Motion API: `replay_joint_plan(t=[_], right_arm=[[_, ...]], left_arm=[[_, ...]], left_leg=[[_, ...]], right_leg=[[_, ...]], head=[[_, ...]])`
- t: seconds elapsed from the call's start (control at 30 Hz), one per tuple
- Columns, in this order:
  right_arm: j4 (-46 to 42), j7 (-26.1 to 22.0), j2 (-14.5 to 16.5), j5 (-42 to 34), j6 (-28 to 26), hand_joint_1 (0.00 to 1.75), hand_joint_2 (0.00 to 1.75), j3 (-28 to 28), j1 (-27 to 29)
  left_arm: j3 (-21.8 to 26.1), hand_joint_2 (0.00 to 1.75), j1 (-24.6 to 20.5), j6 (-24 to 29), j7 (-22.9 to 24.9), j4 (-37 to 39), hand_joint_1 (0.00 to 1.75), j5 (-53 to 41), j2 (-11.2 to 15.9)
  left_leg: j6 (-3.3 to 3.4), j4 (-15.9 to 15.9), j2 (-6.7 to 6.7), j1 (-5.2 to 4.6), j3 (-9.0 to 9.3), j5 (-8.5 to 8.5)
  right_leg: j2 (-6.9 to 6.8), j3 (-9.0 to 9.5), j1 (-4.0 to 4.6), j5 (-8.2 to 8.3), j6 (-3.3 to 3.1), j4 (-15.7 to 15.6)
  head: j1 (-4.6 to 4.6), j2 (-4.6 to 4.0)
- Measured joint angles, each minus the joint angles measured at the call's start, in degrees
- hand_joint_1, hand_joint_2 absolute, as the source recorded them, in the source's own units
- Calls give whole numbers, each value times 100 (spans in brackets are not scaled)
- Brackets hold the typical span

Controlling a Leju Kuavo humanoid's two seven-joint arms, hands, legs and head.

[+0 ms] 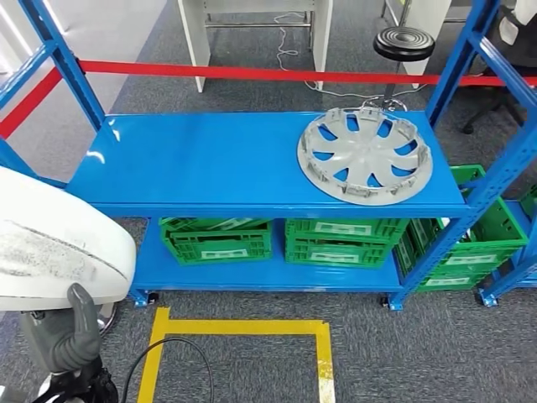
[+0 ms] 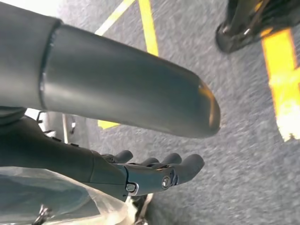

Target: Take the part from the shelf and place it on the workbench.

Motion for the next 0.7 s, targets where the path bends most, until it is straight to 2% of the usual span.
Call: replay_joint_plan(t=[0.03, 0.07, 0.1, 0.13, 0.17, 0.2, 0.23, 0.27, 0.3, 0.33, 0.37, 0.4, 0.47, 0.5, 0.53, 0.57, 0.63, 0.67, 0.7], right_arm=[[-30, 29, -13, 38, 5, 0, 0, -15, 32], [-62, 63, -23, 68, 8, 0, 0, -34, 66], [-97, 91, -28, 96, 11, 0, 0, -54, 104], [-127, 118, -31, 129, 24, 0, 0, -75, 139], [-156, 145, -30, 178, 50, 0, 0, -94, 172], [-189, 167, -28, 248, 93, 0, 0, -107, 204], [-226, 186, -26, 334, 150, 0, 0, -114, 229], [-265, 193, -21, 420, 214, 0, 0, -115, 246], [-297, 185, -5, 495, 283, 0, 0, -119, 253], [-319, 169, 14, 557, 349, 0, 0, -125, 249], [-331, 153, 37, 617, 407, 0, 0, -135, 234], [-336, 146, 56, 671, 448, 0, 0, -145, 211], [-334, 162, 79, 758, 478, 0, 0, -160, 166], [-332, 173, 86, 782, 476, 0, 0, -163, 148], [-328, 181, 95, 798, 474, 0, 0, -164, 135], [-325, 179, 103, 811, 474, 0, 0, -166, 128], [-320, 123, 111, 859, 491, 0, 0, -168, 115], [-317, 82, 113, 887, 505, 0, 0, -168, 108], [-313, 39, 112, 910, 517, 0, 0, -172, 98]], left_arm=[[-3, 175, 68, 43, 1, 25, 175, 20, 3], [-9, 175, 128, 77, 1, 54, 175, 39, 8], [-16, 175, 176, 101, 2, 83, 175, 54, 13], [-27, 175, 210, 121, 2, 114, 175, 64, 19], [-40, 175, 235, 142, 8, 141, 175, 83, 28], [-55, 175, 255, 170, 16, 163, 175, 106, 42], [-71, 175, 268, 209, 25, 180, 175, 126, 62], [-82, 175, 273, 253, 37, 188, 175, 134, 84], [-88, 175, 266, 294, 55, 191, 175, 120, 110], [-90, 175, 250, 332, 85, 192, 175, 82, 140], [-90, 175, 231, 367, 123, 192, 175, 32, 170], [-90, 175, 213, 393, 168, 192, 175, -20, 203], [-90, 175, 207, 423, 229, 192, 175, -88, 263], [-89, 175, 209, 425, 244, 192, 175, -103, 288], [-89, 175, 213, 427, 252, 192, 175, -109, 305], [-88, 175, 217, 428, 263, 192, 175, -115, 316], [-86, 175, 232, 432, 326, 192, 175, -129, 333], [-85, 175, 241, 428, 371, 192, 175, -142, 346], [-85, 175, 246, 420, 415, 192, 175, -160, 362]], left_leg=[[-30, 142, -5, 9, -45, -208], [-56, 393, -10, 15, -107, -509], [-73, 743, -11, 17, -168, -840], [-82, 1123, -11, 17, -212, -1096], [-80, 1420, -12, 16, -215, -1221], [-66, 1565, -13, 14, -150, -1210], [-36, 1492, -15, 7, 7, -1091], [13, 1210, -17, -5, 252, -931], [80, 780, -19, -29, 565, -819], [143, 305, -19, -55, 874, -783], [188, -66, -19, -81, 1094, -797], [214, -298, -18, -107, 1216, -830], [235, -413, -12, -129, 1199, -779], [260, -432, -2, -124, 1144, -706], [292, -453, 8, -112, 1073, -624], [318, -472, 17, -96, 984, -538], [342, -464, 25, -94, 790, -389], [335, -452, 30, -95, 688, -314], [324, -430, 35, -94, 576, -239]], right_leg=[[-16, -64, -3, 61, -51, -1], [-31, -135, -1, 128, -87, 0], [-41, -214, 7, 195, -107, 4], [-52, -284, 18, 262, -116, 11], [-62, -360, 32, 328, -120, 22], [-70, -440, 48, 393, -124, 37], [-72, -521, 66, 455, -125, 53], [-70, -608, 85, 514, -124, 68], [-67, -677, 98, 568, -118, 79], [-61, -728, 112, 621, -105, 88], [-58, -765, 116, 675, -84, 92], [-59, -792, 107, 732, -54, 91], [-60, -831, 88, 837, 8, 76], [-49, -868, 78, 800, 40, 100], [-36, -925, 73, 646, 69, 198], [-24, -1003, 68, 388, 96, 398], [-13, -1157, 48, -222, 145, 1068], [-13, -1190, 40, -361, 164, 1409], [-13, -1165, 33, -340, 181, 1646]], head=[[-5, -1], [-16, -1], [-28, -1], [-31, -1], [-34, -1], [-36, -1], [-35, -1], [-36, -1], [-32, -1], [-31, -1], [-26, -1], [-27, -1], [-34, -1], [-45, -1], [-37, -1], [-26, -1], [5, -1], [12, -1], [16, -1]])
